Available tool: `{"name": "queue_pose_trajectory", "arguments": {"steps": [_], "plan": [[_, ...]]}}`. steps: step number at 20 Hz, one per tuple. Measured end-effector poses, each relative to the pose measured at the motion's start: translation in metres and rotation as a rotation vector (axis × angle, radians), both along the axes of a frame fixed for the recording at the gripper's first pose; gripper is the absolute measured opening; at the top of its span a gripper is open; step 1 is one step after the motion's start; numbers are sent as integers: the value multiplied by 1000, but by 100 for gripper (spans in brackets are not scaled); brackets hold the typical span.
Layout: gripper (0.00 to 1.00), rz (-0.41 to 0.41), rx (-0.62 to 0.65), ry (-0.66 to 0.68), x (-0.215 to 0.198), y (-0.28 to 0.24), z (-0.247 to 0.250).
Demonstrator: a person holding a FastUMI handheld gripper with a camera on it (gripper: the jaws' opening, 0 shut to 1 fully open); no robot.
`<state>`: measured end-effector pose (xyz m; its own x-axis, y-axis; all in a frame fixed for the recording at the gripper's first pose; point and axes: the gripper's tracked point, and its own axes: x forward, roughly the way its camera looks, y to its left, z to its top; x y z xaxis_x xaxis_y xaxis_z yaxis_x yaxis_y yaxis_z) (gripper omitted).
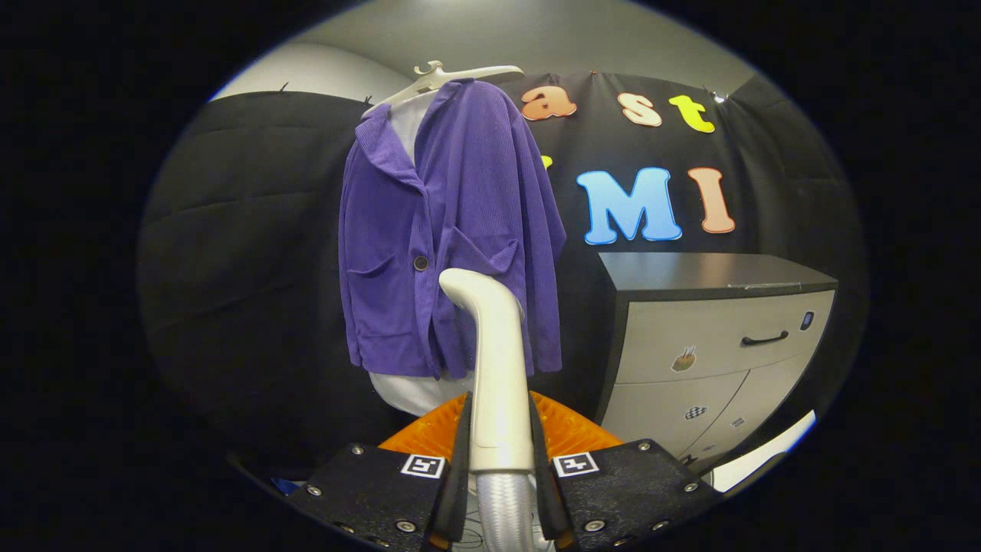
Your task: Iron the clothes twice with a garment steamer, once on the left side and once on the right side.
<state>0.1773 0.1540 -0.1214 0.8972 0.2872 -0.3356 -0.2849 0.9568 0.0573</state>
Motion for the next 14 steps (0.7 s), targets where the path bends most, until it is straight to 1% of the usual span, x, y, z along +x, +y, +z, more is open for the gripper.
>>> {"name": "queue_pose_trajectory", "arguments": {"steps": [5,9,12,14], "plan": [[37,-1,-32,90,-21,-4,-54],[37,16,-40,116,-36,-2,-68],[37,31,-7,64,-48,3,-42],[37,55,18,-2,-52,8,-4]]}}
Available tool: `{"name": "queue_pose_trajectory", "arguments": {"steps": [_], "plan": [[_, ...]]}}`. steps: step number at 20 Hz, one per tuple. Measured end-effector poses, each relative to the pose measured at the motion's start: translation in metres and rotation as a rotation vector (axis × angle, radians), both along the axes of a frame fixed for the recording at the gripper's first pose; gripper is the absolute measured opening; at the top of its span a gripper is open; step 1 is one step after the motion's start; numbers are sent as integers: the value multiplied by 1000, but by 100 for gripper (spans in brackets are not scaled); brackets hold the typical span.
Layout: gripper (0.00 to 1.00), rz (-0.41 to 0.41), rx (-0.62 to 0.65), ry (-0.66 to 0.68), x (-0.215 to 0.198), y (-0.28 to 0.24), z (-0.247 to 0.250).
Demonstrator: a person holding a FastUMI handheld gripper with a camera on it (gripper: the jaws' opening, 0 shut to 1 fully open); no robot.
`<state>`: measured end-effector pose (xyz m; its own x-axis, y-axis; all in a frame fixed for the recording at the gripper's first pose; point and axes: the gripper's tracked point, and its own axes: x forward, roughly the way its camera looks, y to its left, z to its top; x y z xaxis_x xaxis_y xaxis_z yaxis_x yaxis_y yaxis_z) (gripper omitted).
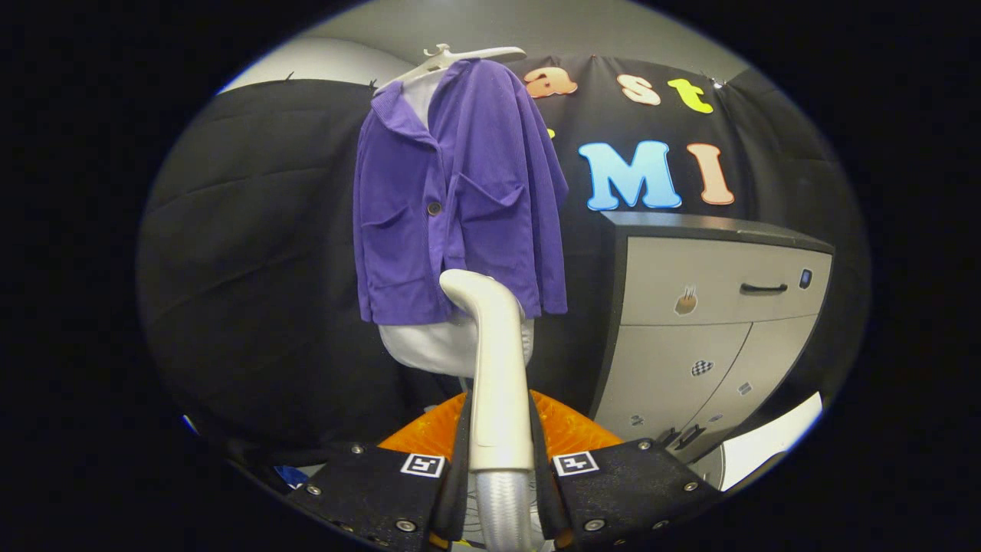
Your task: Iron the clothes twice with a garment steamer, once on the left side and once on the right side.
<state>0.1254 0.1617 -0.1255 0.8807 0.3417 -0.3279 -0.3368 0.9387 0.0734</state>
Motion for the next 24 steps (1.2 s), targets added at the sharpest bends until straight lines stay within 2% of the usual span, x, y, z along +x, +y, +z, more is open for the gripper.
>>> {"name": "queue_pose_trajectory", "arguments": {"steps": [6,10,18,24], "plan": [[37,45,90,-247,-1,16,138],[37,76,124,-347,11,33,199],[37,91,189,-432,57,84,272],[36,130,219,-451,87,131,302]]}}
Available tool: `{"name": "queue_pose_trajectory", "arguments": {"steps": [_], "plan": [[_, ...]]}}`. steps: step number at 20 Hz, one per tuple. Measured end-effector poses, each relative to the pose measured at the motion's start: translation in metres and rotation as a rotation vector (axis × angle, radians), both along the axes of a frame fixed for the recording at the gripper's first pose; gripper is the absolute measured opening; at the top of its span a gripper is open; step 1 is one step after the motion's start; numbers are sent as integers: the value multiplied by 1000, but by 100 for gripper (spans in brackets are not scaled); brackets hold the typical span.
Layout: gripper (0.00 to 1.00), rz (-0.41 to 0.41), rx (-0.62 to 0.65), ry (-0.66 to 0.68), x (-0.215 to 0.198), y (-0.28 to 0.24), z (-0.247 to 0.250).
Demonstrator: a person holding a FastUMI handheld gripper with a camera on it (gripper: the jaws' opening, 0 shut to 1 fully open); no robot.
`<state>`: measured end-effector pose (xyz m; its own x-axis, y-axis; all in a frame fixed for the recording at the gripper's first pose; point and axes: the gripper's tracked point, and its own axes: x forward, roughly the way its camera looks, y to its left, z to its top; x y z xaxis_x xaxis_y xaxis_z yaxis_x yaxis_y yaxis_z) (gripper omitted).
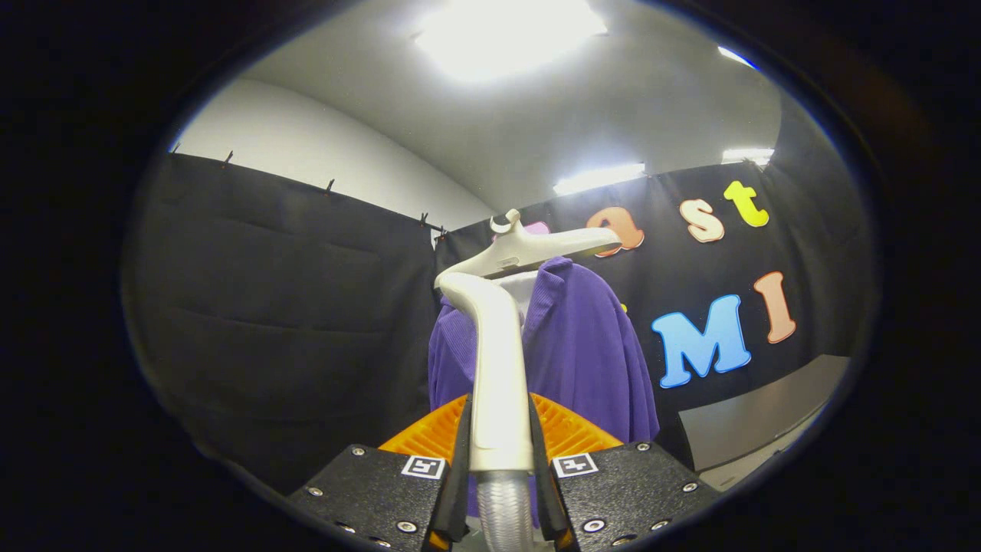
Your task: Iron the clothes twice with a garment steamer, once on the left side and once on the right side.
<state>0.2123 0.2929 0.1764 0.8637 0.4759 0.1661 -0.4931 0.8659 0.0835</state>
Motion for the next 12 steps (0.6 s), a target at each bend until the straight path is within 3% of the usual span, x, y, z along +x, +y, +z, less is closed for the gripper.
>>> {"name": "queue_pose_trajectory", "arguments": {"steps": [4,12], "plan": [[37,18,-54,17,22,36,-8],[37,46,-164,137,30,67,-96]]}}
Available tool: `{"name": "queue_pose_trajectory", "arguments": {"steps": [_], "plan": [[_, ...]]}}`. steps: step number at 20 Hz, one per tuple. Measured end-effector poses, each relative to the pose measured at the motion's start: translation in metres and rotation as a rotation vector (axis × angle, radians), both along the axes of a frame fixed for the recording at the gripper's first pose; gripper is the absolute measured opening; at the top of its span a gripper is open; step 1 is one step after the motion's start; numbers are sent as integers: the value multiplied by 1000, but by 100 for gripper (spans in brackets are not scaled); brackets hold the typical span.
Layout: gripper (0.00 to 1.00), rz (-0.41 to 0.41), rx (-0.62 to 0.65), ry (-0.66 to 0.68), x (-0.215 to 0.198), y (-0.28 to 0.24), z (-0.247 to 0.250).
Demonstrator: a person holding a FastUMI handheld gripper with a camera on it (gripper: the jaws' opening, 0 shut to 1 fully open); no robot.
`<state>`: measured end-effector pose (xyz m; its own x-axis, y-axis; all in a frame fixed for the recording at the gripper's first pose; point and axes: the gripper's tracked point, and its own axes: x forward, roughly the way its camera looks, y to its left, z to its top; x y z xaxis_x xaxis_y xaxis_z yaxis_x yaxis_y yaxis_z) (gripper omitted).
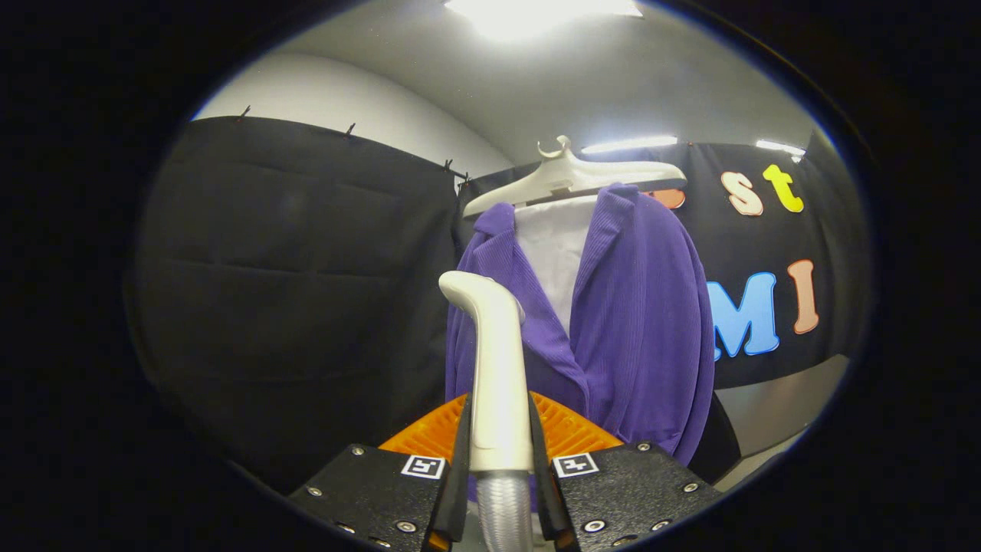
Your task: Iron the clothes twice with a garment steamer, once on the left side and once on the right side.
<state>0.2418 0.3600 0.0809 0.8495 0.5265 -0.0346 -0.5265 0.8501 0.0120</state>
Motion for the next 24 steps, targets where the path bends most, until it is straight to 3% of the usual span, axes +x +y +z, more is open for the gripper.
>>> {"name": "queue_pose_trajectory", "arguments": {"steps": [24], "plan": [[37,-62,-204,279,-62,-58,-210]]}}
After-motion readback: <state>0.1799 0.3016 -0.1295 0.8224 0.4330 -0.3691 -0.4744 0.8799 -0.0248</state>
